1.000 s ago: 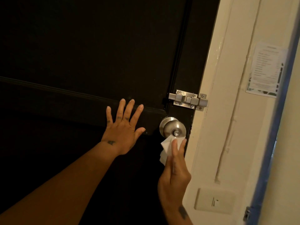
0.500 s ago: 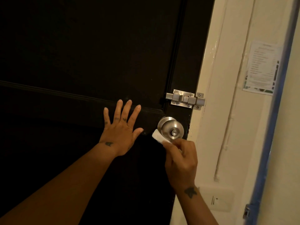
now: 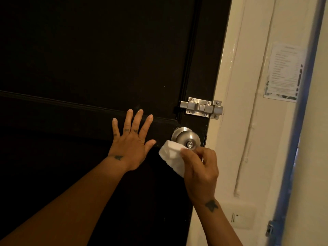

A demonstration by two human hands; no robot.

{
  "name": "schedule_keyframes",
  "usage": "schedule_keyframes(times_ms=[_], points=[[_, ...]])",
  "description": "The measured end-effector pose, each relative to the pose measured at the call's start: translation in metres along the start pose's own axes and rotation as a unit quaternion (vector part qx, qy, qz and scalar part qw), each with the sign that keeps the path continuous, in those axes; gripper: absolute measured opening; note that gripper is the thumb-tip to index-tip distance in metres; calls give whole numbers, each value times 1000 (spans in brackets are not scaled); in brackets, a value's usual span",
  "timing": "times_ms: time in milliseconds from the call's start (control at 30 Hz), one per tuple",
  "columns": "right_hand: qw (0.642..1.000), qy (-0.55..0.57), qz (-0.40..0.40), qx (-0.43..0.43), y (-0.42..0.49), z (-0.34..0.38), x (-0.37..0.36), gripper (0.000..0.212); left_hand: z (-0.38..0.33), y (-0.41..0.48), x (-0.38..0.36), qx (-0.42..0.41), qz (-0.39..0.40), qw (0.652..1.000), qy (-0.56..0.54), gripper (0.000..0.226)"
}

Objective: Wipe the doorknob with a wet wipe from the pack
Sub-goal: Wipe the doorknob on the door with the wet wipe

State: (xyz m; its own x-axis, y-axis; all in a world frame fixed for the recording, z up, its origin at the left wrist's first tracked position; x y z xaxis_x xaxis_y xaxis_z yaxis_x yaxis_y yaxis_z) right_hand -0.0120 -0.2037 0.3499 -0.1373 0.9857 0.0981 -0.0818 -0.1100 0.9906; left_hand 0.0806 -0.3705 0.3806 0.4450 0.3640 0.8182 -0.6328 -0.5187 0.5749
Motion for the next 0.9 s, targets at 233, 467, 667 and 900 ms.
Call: schedule_keyframes(times_ms=[233, 467, 667, 900], points=[[985, -133, -4, 110, 6, 12, 4, 29, 1, 1, -1, 0, 1, 1000, -2, 73], [963, -233, 29, 135, 0, 5, 8, 27, 0, 0, 0, -4, -3, 1000, -3, 72], [951, -274, 64, 126, 21, 23, 1, 29, 0, 0, 1, -5, 6, 1000, -9, 73], [971, -228, 69, 21, 58, 19, 18, 28, -2, -3, 3, -7, -4, 1000, -1, 68]])
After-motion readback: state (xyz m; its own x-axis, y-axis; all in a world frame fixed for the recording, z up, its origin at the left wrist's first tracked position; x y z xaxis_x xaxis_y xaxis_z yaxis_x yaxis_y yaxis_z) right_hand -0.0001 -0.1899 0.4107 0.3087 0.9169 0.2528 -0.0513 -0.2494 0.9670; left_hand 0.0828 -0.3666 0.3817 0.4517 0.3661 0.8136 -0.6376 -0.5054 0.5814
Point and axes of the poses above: each hand's wrist, its own y-axis towards the middle knuckle, its own x-axis out of the back of the hand, z = x × y, the point moved 3 cm from there along y, towards the middle knuckle, and after that the axes turned 11 degrees about z, right-handed, at the moved point
